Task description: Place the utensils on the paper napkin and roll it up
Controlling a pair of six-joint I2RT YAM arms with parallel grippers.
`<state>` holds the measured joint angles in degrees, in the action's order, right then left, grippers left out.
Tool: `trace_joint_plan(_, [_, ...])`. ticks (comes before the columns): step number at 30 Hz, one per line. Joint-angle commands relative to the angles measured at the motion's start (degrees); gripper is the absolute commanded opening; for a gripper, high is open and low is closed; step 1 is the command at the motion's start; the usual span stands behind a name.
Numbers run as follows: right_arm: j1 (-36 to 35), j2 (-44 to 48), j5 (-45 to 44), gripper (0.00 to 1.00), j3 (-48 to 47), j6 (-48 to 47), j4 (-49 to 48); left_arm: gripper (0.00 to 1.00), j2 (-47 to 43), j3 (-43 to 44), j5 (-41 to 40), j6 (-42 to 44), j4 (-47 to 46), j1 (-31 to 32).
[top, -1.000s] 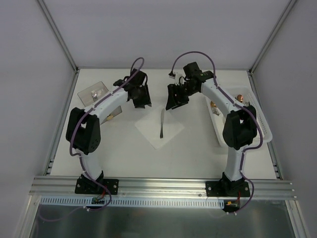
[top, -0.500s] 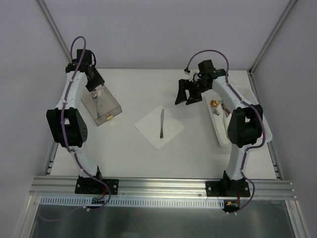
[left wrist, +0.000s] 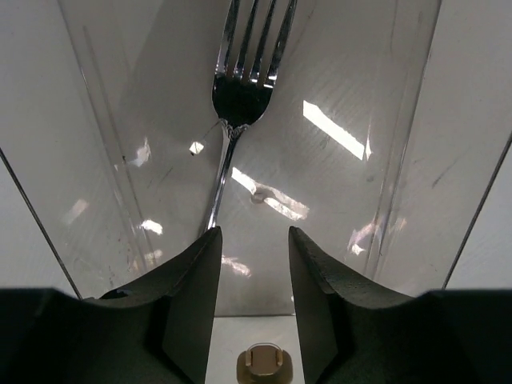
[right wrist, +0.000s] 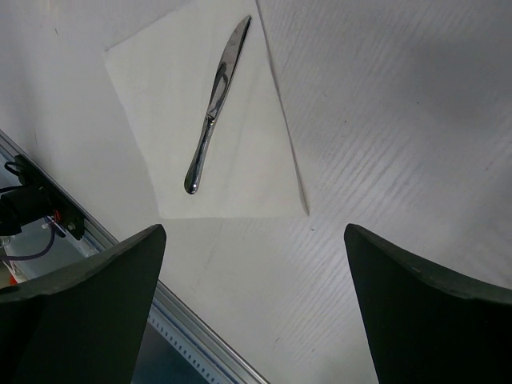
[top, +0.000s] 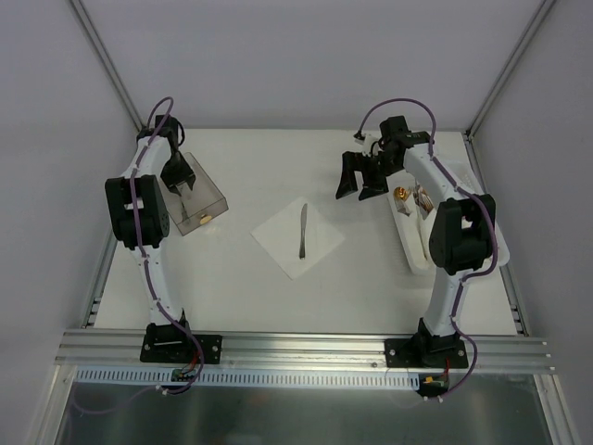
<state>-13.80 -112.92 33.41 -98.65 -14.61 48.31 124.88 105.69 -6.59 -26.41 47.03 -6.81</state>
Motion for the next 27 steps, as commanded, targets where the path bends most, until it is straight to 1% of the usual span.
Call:
trace_joint_plan(1, [1.1,1.8,-0.2,0.99,-0.2,-1.1,1.5,0.39,1.3,3.7,-1.2,3.4,1.2,-1.2])
trace_joint_plan(7, [1.6,1.1,0.1,0.99,-0.8,-1.5,2.1,0.36,3.2,4.5,-1.6,7.2,1.1,-1.5])
trace_joint_plan(13, [1.8,0.2,0.1,0.99,-1.7,-1.6,2.7,0.34,4.7,5.1,1.7,11.6,1.0,-2.2])
trace_joint_plan(16, [1.9,0.0,-0.1,0.99,-2.1,-1.7,3.0,0.32,5.9,4.8,1.9,12.6,0.7,-2.2])
trace_joint_plan(19, [2.2,0.0,-0.2,0.99,-1.9,-1.8,3.3,0.31,7.0,4.4,3.1,12.5,0.3,-2.8])
trace_joint_plan(22, [2.5,0.0,-0.3,0.99,-1.9,-1.7,3.4,0.28,7.5,3.6,4.7,11.7,-1.0,-3.6])
trace_joint_plan(23, [2.6,0.0,-0.3,0.99,-2.0,-1.6,3.4,0.24,7.5,2.6,5.3,11.5,-1.5,-4.2])
trace_joint_plan(26, [3.0,0.0,-0.2,0.99,-2.1,-1.5,3.4,0.19,7.0,0.4,6.4,10.9,-3.9,-5.0])
trace_joint_plan(27, [3.0,-0.1,-0.2,0.99,-2.1,-1.4,3.4,0.14,6.6,0.0,6.4,11.0,-4.3,-5.0])
